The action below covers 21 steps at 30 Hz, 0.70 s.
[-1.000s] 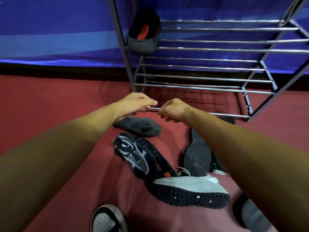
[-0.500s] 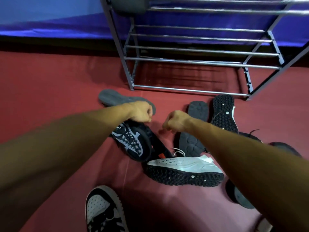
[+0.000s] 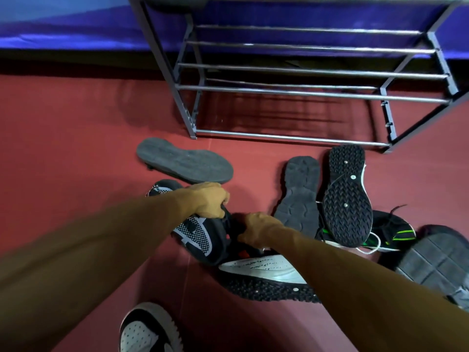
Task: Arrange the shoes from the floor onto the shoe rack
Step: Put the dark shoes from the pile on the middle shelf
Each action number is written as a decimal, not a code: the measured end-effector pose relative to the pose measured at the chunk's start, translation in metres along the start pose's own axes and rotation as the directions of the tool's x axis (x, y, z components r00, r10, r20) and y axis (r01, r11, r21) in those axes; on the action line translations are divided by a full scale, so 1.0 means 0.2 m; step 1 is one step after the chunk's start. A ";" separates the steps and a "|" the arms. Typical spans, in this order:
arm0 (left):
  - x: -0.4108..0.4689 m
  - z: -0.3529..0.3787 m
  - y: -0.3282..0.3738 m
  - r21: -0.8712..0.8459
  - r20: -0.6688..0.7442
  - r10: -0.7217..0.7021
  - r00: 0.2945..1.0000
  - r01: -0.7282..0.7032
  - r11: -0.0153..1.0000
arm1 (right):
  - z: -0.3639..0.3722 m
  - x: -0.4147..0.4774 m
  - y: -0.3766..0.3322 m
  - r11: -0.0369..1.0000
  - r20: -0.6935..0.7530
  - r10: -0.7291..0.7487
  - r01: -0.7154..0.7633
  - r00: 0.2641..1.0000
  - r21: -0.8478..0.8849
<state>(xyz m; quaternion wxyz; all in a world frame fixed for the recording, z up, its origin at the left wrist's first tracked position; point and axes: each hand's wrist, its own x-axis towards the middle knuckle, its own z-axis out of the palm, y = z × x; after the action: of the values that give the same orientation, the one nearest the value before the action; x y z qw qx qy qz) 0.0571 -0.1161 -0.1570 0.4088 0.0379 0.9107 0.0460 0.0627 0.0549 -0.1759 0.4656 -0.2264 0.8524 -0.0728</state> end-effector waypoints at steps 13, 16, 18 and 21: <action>-0.10 -0.09 -0.05 -0.023 -0.069 -0.013 0.998 0.011 1.000 | -0.19 -0.14 0.05 0.984 -0.062 -0.130 0.120 0.990 -0.135; -0.14 -0.12 -0.03 -0.070 -0.110 -0.014 0.994 0.006 0.998 | -0.26 -0.22 0.10 0.991 -0.165 -0.084 0.065 0.983 -0.115; -0.16 -0.13 0.00 -0.132 -0.149 -0.010 0.989 -0.009 0.991 | -0.30 -0.29 0.14 0.995 -0.236 -0.066 0.046 0.970 -0.089; -0.20 -0.16 0.06 -0.264 -0.194 -0.012 0.981 -0.041 0.964 | -0.35 -0.38 0.18 0.997 -0.298 -0.064 0.047 0.952 -0.064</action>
<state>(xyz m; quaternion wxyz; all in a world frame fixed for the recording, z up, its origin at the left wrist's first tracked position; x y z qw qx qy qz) 0.0605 -0.1098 -0.1043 0.3194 -0.0154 0.9313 0.1744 0.0279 0.1160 -0.0912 0.3223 -0.2496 0.9081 -0.0955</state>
